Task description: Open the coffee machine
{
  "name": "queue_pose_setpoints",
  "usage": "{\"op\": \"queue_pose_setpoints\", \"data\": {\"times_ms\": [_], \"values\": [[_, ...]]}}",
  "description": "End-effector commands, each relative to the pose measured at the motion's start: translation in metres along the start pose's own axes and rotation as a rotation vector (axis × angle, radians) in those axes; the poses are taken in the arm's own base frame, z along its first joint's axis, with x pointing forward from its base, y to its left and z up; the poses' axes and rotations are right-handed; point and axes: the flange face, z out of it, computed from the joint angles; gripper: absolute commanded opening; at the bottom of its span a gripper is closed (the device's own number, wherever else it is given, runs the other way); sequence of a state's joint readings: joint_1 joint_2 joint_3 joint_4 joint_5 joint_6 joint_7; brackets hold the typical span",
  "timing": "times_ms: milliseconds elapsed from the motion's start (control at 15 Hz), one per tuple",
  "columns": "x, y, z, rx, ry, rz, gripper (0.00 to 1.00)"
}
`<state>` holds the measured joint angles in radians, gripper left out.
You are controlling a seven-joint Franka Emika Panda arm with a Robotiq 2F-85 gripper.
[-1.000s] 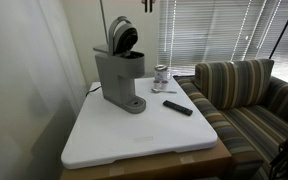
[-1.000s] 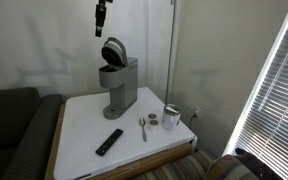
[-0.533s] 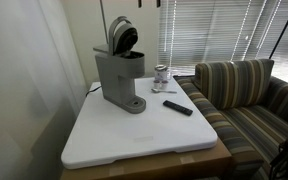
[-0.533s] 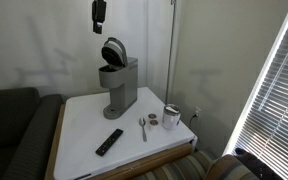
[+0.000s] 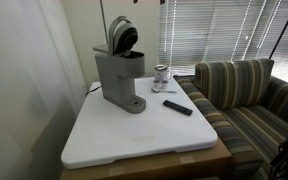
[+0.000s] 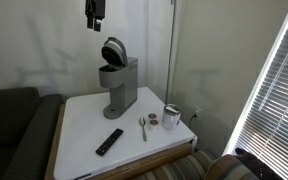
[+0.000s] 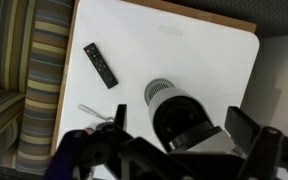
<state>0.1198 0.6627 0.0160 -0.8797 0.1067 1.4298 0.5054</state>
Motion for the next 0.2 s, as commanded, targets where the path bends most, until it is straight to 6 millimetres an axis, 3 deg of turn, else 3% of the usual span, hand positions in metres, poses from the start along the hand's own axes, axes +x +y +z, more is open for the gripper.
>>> {"op": "queue_pose_setpoints", "data": {"times_ms": [0,133], "values": [[-0.0002,-0.0004,-0.0001,0.0,0.0,0.001,1.0],[-0.0001,-0.0007,0.0004,0.0,0.0,0.001,1.0]]}}
